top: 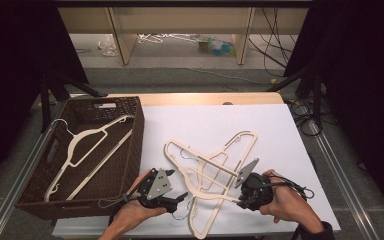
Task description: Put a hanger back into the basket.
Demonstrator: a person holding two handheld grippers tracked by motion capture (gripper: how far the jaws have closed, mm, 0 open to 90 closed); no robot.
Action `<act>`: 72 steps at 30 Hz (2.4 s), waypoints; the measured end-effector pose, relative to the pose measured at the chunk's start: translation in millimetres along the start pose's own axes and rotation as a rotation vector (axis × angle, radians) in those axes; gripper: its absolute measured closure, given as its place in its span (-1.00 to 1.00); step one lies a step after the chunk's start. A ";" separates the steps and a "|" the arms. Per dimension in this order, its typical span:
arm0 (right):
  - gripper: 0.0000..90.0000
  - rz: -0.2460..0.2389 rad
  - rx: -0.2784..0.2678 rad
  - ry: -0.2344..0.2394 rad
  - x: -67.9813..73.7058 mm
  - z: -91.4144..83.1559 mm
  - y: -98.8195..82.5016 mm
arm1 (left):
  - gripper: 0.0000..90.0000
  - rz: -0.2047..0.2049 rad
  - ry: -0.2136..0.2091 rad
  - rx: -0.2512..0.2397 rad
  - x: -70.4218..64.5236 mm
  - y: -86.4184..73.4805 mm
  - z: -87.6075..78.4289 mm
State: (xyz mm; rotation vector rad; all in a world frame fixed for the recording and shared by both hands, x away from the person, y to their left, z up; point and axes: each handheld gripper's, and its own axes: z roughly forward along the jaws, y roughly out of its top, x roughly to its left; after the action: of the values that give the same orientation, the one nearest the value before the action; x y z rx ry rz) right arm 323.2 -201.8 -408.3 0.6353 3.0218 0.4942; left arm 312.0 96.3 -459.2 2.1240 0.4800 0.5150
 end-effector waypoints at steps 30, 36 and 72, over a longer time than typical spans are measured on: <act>0.76 -0.045 -0.032 -0.002 -7.6 -10.7 -10.4 | 0.19 0.513 -0.088 0.123 -3.4 9.2 48.1; 0.76 -0.070 -0.017 -0.009 -11.9 -8.7 -14.4 | 0.46 0.691 -0.130 0.114 -11.5 16.7 47.9; -0.12 0.160 -0.538 -0.171 -20.6 -68.3 -29.0 | 0.91 0.099 -0.136 0.016 55.4 119.2 1.7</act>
State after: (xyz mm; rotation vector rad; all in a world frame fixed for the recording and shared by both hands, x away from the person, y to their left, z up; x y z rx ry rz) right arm 325.4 -255.8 -353.4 0.8191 2.5178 1.1353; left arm 377.1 58.7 -351.4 2.1895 0.3048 0.4196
